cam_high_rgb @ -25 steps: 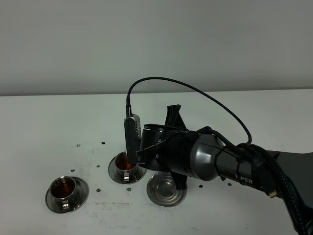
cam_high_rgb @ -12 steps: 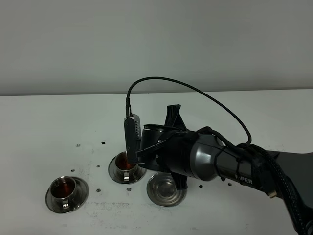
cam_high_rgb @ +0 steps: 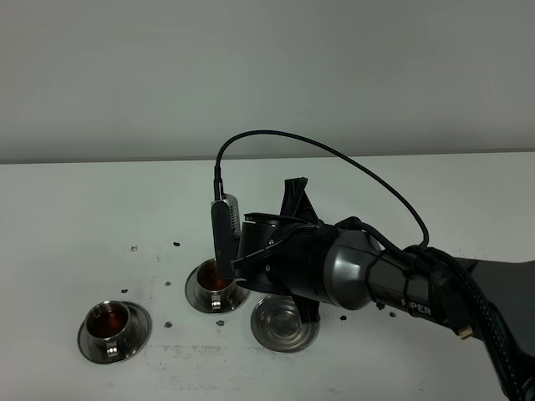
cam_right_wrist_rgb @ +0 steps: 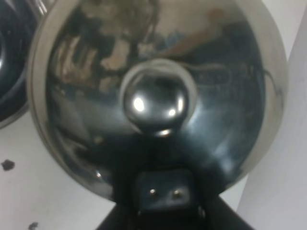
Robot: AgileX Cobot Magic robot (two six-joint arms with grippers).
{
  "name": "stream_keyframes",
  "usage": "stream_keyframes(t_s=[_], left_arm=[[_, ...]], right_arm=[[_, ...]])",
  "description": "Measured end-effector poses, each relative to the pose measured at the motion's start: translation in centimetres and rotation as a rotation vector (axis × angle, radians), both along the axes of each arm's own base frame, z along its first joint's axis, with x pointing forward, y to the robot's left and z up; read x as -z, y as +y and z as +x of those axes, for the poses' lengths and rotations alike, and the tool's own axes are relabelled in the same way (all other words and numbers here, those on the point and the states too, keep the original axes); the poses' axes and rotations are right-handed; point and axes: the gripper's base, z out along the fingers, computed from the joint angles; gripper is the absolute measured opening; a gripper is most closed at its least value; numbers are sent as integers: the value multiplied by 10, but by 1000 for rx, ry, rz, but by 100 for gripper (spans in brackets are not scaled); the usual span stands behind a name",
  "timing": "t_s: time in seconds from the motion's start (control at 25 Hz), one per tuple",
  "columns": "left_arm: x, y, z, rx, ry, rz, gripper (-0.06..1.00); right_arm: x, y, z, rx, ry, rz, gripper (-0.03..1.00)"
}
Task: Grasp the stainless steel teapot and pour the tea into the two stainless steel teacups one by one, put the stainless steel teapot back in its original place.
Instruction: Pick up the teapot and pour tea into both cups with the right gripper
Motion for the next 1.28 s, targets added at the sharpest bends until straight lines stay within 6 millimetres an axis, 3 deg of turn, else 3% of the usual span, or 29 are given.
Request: stream_keyframes(t_s=[1.28], left_arm=[[0, 0, 0, 0, 0, 0, 61]], right_arm=[[-1, 1, -1, -7, -9, -10, 21]])
